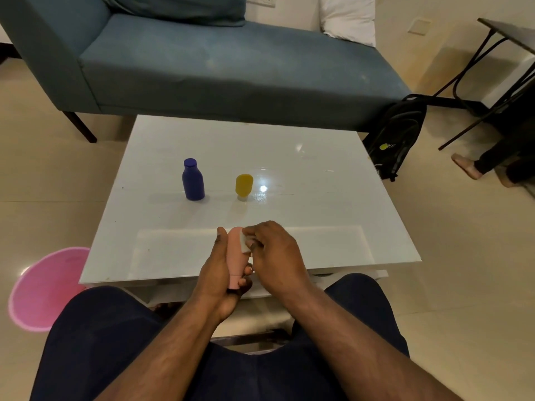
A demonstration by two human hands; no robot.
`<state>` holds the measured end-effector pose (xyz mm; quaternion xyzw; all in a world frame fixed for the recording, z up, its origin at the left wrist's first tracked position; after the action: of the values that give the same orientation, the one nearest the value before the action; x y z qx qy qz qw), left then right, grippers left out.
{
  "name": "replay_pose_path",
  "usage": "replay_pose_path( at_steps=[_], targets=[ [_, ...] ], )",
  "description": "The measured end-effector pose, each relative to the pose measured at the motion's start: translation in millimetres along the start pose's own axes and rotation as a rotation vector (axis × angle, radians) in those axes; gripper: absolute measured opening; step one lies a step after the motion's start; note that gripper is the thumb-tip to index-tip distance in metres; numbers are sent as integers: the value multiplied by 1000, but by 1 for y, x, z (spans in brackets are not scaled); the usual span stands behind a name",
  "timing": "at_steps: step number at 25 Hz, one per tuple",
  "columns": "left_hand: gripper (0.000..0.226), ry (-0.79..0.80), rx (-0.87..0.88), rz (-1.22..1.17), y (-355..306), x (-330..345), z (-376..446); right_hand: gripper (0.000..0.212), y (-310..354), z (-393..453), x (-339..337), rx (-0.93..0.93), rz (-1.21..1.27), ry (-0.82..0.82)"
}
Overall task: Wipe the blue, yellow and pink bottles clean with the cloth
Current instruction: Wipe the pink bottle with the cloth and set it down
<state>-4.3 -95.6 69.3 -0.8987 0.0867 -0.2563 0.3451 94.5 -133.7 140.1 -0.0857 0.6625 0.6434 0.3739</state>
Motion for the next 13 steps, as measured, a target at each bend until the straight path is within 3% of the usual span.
replay_pose_path(
  at_steps=[7, 13],
  targets=[
    [67, 29, -117, -83, 1, 0, 0, 24, -5, 11, -3, -36, 60, -48],
    [62, 95, -136, -258, -3, -3, -5, 28, 7, -32, 19, -179, -115, 94]
  ],
)
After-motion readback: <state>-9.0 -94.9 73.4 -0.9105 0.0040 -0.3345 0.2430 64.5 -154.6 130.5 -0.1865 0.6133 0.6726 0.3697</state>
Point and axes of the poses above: each hand's wrist, its own z-axis towards the middle knuckle, its own x-axis out of the palm, y = z × x, the point moved 3 cm from there along z, towards the middle knuckle, and after that the axes turned 14 degrees about z, right-handed, at the moved point
